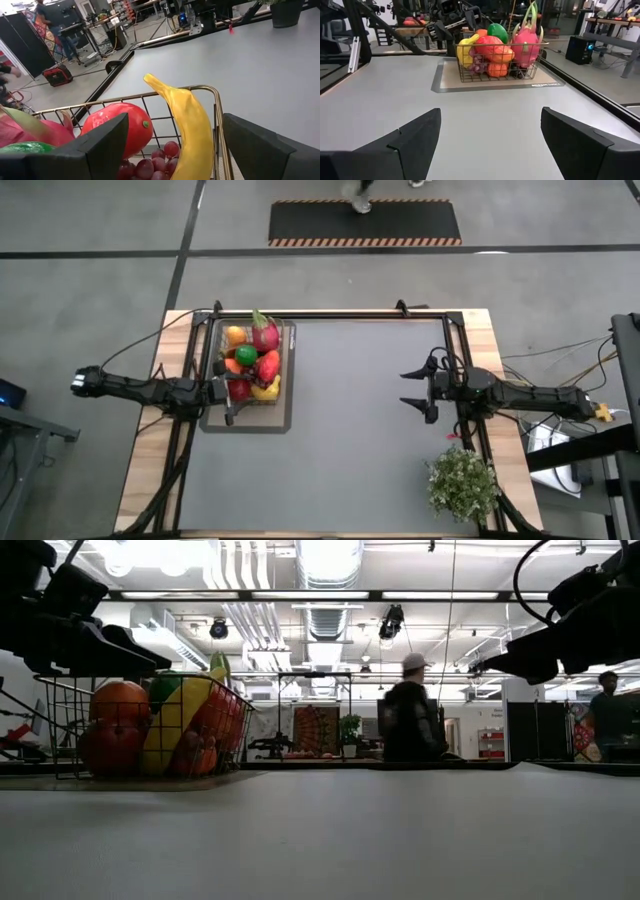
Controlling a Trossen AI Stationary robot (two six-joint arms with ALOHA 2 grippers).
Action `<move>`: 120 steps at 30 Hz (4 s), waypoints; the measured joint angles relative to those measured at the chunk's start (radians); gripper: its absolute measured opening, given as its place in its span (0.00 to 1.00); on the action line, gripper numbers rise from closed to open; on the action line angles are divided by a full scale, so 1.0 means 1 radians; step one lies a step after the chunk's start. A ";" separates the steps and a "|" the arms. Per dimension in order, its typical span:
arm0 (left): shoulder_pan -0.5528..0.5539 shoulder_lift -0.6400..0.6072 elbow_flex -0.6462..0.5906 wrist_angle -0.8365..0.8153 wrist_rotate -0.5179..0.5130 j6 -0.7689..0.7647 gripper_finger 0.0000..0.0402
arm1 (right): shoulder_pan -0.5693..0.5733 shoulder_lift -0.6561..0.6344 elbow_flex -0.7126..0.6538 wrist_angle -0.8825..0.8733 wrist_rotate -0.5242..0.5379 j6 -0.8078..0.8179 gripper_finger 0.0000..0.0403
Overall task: Build produce basket
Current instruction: Return to Home Position
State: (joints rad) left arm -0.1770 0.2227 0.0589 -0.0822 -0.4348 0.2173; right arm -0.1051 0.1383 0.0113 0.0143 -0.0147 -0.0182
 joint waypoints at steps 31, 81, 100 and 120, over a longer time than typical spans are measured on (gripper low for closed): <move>0.000 -0.002 0.000 -0.001 0.000 0.000 0.75 | 0.000 0.085 0.000 -0.005 0.015 0.097 0.81; 0.000 0.008 -0.001 0.005 0.005 0.000 0.75 | 0.022 -0.138 -0.001 -0.003 0.015 -0.197 0.81; 0.000 0.008 -0.001 0.006 0.004 0.000 0.75 | 0.022 -0.116 -0.001 -0.002 0.017 -0.191 0.81; 0.000 0.008 -0.001 0.006 0.004 0.000 0.75 | 0.022 -0.116 0.000 -0.001 0.016 -0.191 0.81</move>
State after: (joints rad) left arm -0.1768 0.2306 0.0582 -0.0761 -0.4305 0.2169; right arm -0.0834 0.0227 0.0109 0.0129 0.0017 -0.2096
